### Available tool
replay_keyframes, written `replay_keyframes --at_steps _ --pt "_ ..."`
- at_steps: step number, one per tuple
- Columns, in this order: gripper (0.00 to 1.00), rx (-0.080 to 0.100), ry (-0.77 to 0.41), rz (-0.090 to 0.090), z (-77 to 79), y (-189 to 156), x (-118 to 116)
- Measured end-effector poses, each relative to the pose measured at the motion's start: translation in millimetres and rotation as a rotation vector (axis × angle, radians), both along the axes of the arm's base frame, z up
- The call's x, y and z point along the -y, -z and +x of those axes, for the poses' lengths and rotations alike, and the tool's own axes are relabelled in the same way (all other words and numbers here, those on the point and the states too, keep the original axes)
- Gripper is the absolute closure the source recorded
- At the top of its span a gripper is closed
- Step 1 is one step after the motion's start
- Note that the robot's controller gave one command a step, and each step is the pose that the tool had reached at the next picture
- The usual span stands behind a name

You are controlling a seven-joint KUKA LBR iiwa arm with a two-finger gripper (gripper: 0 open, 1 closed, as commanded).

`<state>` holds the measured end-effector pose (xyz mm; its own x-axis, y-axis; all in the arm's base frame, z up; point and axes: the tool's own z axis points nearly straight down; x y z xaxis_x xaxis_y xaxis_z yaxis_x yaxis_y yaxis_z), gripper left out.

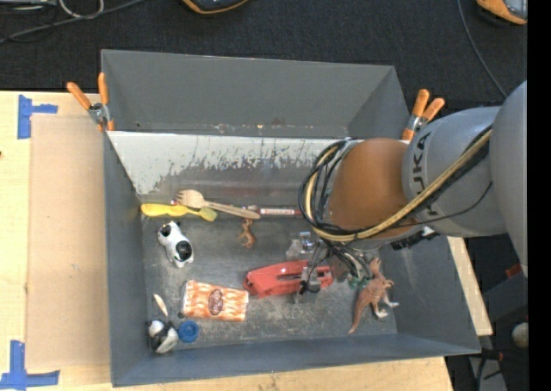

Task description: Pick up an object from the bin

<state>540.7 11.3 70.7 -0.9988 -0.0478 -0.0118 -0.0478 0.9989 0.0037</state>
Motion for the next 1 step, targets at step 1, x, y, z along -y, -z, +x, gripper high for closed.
replay_keyframes --at_steps 1 --pt "1.0 -0.009 -0.046 0.0 3.7 -53.3 11.2"
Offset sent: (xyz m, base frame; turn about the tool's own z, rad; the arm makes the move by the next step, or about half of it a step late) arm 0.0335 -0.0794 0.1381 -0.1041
